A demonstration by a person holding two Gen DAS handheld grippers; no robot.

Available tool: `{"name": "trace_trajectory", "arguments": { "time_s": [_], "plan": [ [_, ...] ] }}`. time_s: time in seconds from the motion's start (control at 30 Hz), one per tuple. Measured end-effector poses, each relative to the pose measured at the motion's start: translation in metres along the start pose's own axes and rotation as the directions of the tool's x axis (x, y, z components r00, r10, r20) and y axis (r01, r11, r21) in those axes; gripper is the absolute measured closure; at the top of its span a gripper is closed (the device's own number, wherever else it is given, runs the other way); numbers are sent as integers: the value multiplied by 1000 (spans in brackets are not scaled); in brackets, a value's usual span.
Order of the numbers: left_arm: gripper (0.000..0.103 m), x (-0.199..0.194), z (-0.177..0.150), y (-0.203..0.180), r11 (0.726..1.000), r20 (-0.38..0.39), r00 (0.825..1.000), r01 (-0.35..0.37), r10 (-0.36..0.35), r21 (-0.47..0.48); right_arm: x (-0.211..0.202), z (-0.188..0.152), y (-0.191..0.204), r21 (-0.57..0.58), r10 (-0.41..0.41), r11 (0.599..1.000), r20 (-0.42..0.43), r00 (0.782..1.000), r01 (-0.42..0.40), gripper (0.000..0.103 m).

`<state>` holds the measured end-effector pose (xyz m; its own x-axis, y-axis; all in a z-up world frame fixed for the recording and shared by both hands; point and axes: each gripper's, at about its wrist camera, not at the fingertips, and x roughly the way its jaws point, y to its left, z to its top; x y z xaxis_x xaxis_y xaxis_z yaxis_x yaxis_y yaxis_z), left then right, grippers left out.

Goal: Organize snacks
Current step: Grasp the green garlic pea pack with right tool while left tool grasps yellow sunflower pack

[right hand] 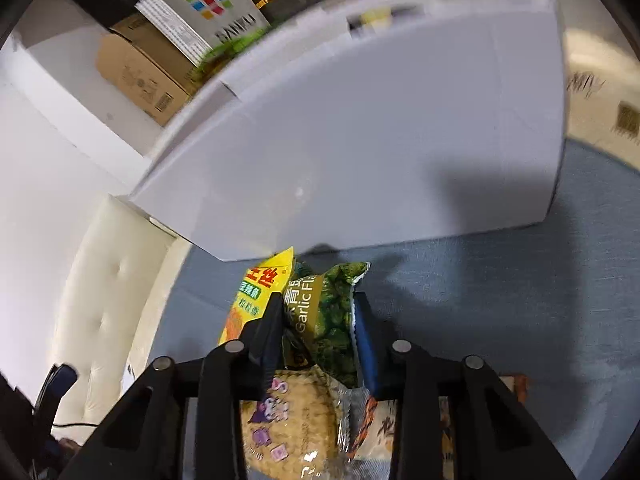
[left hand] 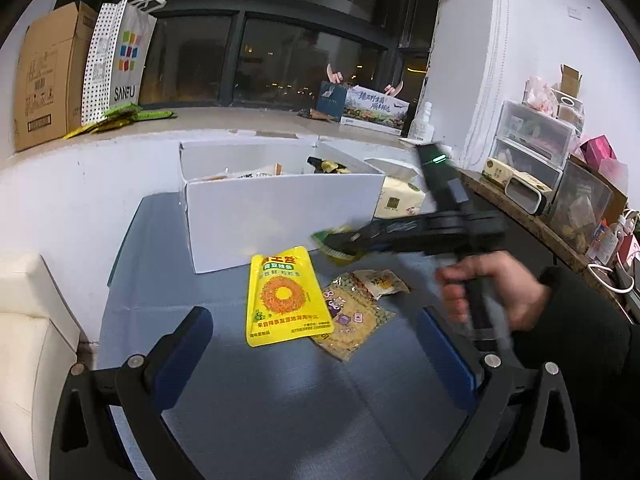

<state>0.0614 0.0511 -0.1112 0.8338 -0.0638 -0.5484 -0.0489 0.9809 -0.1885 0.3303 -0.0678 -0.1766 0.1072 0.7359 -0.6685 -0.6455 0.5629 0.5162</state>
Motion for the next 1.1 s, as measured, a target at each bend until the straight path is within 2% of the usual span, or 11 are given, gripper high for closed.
{"name": "trace_trajectory", "arguments": {
  "time_s": [0.23,0.5,0.63,0.77,0.87,0.93,0.97,1.0,1.03,1.07,1.1],
  "plan": [
    [0,48,11,8,1000,-100,995,-19,18,-12,-73,-15,36,-118,31,993,150,988,-14,68],
    [0,132,26,26,994,-267,964,-51,24,-95,-156,-56,61,-193,32,981,260,965,19,68],
    [0,172,31,45,979,-350,935,-119,55,-165,-170,-72,59,-176,48,984,290,956,4,68],
    [1,192,31,47,978,-389,917,-152,86,-141,-172,-85,50,-153,52,988,294,954,-7,68],
    [3,197,31,40,985,-389,915,-149,104,-87,-168,-88,44,-136,46,991,282,958,-7,68],
    [26,201,31,33,987,-374,917,-158,140,-16,-165,-89,40,-126,43,992,272,961,-8,68],
    [32,201,30,30,983,-370,911,-183,181,30,-165,-91,39,-123,47,992,271,961,-14,68],
    [58,199,29,29,981,-363,911,-190,194,47,-164,-91,38,-121,50,993,270,961,-18,68],
    [67,196,29,30,987,-354,922,-155,155,29,-163,-92,39,-121,50,992,269,962,-18,68],
    [68,191,28,33,993,-347,931,-120,111,-4,-163,-93,39,-122,49,992,270,962,-17,68],
    [69,188,27,33,992,-341,932,-126,119,4,-162,-95,39,-122,51,992,269,962,-18,68]
  ]
}}
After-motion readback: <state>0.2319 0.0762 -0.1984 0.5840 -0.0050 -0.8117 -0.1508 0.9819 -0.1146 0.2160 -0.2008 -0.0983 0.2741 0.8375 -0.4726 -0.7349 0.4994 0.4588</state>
